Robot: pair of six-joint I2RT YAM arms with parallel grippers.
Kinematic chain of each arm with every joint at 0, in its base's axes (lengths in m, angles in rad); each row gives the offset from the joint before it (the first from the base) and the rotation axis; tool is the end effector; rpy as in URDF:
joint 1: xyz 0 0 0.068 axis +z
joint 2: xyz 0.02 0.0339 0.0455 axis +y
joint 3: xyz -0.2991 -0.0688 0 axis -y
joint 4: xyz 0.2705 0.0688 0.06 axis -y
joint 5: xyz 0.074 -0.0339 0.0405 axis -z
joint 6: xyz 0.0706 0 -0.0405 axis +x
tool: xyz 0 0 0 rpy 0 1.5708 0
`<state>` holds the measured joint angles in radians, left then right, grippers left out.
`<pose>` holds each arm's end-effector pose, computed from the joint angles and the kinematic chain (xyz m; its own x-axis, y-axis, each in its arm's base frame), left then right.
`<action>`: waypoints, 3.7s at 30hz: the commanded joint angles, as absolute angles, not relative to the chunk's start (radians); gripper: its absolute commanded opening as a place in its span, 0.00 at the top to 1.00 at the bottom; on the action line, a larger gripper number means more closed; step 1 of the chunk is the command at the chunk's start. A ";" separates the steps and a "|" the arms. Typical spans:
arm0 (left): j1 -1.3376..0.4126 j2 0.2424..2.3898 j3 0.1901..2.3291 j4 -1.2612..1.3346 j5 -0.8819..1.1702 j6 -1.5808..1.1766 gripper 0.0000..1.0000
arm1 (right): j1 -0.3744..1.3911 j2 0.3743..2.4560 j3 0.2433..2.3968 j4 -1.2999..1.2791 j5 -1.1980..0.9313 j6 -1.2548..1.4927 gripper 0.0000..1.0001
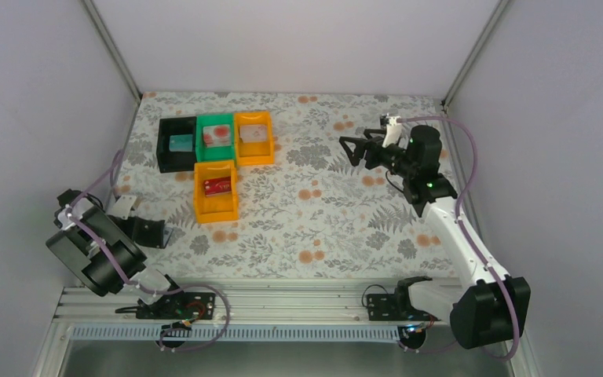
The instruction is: Take the credit cards out of the card holder
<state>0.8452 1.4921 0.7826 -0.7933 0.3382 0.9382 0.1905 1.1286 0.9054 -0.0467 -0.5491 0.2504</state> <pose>0.1837 0.1717 0.1407 -0.9485 0.0772 -0.3071 0.1255 0.9820 -0.1409 0.2861 0.0927 0.3467 -0.4161 0.1350 -0.8993 -0.5701 0.7317 0.3736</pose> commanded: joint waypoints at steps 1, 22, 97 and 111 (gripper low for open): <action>0.833 1.487 0.782 -0.819 0.329 0.971 0.98 | 0.210 1.130 0.952 -0.057 -0.557 0.238 0.01; 0.444 1.214 1.530 -1.248 0.954 1.191 0.97 | 0.803 1.669 1.600 -0.200 -0.616 0.148 0.01; -0.143 1.197 1.641 -0.879 1.261 0.410 0.82 | 0.900 1.430 1.456 0.294 -0.544 0.237 0.96; -0.144 1.168 1.591 -0.972 1.190 0.586 0.98 | 0.898 1.412 1.539 0.043 -0.650 0.042 0.01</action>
<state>-0.1410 1.1919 1.6154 -0.9218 1.2366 0.4736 0.8890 1.4368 1.4784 0.1703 -0.5896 0.1673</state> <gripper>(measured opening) 0.133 0.724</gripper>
